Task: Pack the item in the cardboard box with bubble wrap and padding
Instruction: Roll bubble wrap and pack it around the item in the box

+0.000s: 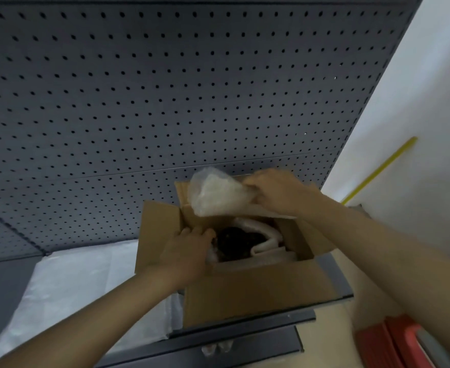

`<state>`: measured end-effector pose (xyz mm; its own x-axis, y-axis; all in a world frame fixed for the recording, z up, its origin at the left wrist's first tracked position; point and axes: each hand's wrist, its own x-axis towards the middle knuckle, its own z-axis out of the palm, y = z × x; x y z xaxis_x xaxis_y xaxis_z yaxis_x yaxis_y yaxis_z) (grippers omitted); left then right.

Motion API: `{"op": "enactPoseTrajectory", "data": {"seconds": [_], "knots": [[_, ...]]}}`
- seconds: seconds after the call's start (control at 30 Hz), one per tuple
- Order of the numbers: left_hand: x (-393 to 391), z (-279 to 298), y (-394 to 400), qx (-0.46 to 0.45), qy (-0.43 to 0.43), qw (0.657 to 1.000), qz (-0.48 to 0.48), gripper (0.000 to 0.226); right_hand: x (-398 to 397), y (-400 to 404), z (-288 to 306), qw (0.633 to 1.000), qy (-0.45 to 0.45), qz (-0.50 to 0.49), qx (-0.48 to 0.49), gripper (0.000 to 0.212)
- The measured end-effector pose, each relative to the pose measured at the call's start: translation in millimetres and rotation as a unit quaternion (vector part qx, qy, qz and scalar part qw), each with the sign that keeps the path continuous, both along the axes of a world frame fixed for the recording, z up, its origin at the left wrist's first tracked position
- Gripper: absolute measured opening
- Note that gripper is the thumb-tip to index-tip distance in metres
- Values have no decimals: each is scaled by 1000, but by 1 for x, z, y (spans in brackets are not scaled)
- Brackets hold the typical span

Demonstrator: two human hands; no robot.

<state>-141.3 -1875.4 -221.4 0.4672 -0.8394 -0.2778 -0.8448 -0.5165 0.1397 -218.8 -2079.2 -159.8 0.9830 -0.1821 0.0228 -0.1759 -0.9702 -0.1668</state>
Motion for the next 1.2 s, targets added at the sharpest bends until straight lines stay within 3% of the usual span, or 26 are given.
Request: {"op": "enactPoseTrajectory", "data": {"seconds": [0.2,0.33,0.5,0.97,1.2], "knots": [[1,-19,-26,74,-73,993,-51,53,43,-1,-18,996,69,40,-37,22],[-5,-26,-46,110,-34,991,-69,52,57,-11,-31,994,78,57,-41,26],[-3,-30,-76,91,-3,995,-44,54,64,-22,-41,995,66,67,-16,28],[0,-86,-145,110,84,990,33,86,68,-44,-64,991,30,127,16,32],[-3,-86,-151,112,78,988,71,68,72,-47,-72,989,41,139,-18,19]]}}
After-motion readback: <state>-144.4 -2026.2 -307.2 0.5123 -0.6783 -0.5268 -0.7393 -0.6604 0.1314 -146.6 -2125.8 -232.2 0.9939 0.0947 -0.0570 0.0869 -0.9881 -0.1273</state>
